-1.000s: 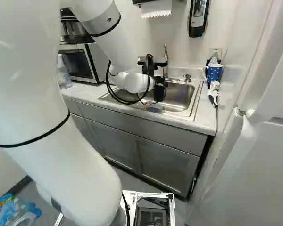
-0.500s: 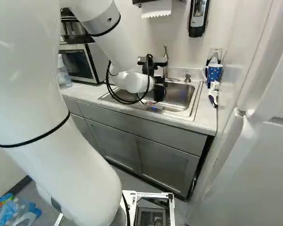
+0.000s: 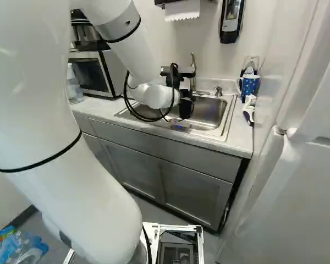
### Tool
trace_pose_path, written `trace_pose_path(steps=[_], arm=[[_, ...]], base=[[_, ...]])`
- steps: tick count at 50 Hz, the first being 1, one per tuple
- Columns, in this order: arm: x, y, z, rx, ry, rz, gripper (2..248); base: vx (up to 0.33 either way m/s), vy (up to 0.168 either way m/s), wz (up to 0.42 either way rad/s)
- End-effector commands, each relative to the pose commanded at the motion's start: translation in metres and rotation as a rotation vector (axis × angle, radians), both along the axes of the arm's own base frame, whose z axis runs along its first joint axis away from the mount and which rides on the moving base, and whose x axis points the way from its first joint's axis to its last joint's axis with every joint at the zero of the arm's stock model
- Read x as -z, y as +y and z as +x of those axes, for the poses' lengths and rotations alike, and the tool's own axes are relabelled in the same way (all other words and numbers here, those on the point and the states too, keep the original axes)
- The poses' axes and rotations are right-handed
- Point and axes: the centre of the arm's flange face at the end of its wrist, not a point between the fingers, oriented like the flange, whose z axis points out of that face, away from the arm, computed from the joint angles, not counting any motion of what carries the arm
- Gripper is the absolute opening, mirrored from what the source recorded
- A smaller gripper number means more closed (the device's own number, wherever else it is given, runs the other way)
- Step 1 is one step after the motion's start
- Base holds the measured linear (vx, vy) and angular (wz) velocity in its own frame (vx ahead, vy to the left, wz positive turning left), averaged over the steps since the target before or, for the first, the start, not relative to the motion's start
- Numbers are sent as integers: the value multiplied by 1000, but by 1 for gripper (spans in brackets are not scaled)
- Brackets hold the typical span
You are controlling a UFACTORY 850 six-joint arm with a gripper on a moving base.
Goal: Rinse the cup and place it in the tray
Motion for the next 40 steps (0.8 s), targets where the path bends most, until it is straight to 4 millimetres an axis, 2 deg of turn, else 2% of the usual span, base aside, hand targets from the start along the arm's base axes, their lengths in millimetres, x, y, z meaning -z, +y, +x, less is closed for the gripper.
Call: trace_pose_path(steps=[40], arm=[[0, 0, 0, 0, 0, 0, 125]], base=[[0, 0, 0]])
